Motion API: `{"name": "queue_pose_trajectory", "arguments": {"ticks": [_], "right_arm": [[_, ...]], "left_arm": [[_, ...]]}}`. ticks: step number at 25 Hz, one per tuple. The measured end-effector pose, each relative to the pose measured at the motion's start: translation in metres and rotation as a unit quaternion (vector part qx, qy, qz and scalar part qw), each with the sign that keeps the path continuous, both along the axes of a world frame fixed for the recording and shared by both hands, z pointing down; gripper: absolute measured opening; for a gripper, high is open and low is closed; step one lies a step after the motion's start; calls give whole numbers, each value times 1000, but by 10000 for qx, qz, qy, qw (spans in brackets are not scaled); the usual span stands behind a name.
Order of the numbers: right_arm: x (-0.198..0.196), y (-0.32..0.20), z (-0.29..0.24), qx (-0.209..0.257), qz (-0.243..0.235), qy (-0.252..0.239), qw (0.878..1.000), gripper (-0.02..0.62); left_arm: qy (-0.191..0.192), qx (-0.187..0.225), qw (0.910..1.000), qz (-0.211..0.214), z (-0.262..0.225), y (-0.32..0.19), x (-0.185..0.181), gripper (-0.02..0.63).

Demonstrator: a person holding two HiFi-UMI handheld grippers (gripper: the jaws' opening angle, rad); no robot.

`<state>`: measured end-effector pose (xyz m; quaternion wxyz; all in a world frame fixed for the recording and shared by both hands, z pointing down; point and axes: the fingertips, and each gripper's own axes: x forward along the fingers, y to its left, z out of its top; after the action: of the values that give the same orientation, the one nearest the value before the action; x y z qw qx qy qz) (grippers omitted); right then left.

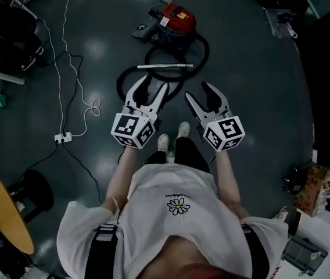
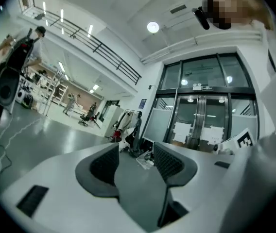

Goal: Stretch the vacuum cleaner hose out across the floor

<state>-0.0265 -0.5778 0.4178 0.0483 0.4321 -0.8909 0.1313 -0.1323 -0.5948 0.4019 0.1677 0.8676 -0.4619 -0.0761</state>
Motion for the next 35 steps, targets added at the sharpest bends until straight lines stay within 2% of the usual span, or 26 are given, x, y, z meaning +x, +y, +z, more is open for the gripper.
{"name": "queue_pose_trajectory", "arguments": {"ticks": [2, 4, 5, 9, 12, 15, 18, 21, 25, 30, 32, 33, 34, 35], "right_arm": [[3, -37, 15, -251, -155, 13, 9996, 273], [7, -82, 27, -326, -295, 76, 9990, 273], [10, -109, 32, -305, -365, 152, 9988, 273], [16, -209, 75, -409, -759, 627, 9943, 273], [20, -275, 115, -552, -1180, 1310, 9828, 273], [23, -337, 166, -472, -1683, 1882, 9664, 273], [22, -381, 266, -558, -2160, 2427, 9441, 273], [18, -408, 398, -772, -2701, 2946, 9134, 273], [10, -433, 581, -1092, -3137, 3553, 8738, 273], [3, -447, 786, -1625, -3453, 4460, 8096, 273], [2, -448, 849, -1740, -3560, 4958, 7727, 273], [3, -448, 877, -1799, -3576, 5276, 7492, 273], [6, -448, 902, -1866, -3553, 5660, 7201, 273], [12, -448, 922, -1924, -3500, 6111, 6834, 273]], "left_arm": [[452, -271, 9983, 248, 10, -30, 6, 215], [656, -418, 9968, 190, 23, -71, 9, 215], [529, -415, 9977, 79, 31, -95, 11, 215], [-453, -482, 9970, -397, 78, -186, 20, 215], [-635, -736, 9927, -713, 111, -252, 23, 215], [-811, -811, 9893, -900, 155, -319, 24, 215], [-971, -1031, 9850, -984, 233, -366, 18, 215], [-1018, -1355, 9805, -998, 337, -395, 11, 215], [-1063, -1630, 9768, -895, 484, -422, -4, 215], [-1071, -1984, 9685, -1054, 623, -420, -25, 215], [-982, -2211, 9638, -1116, 659, -404, -28, 215], [-963, -2302, 9621, -1104, 673, -395, -29, 215], [-990, -2381, 9602, -1074, 684, -386, -32, 215], [-1052, -2464, 9577, -1048, 693, -378, -35, 215]]}}
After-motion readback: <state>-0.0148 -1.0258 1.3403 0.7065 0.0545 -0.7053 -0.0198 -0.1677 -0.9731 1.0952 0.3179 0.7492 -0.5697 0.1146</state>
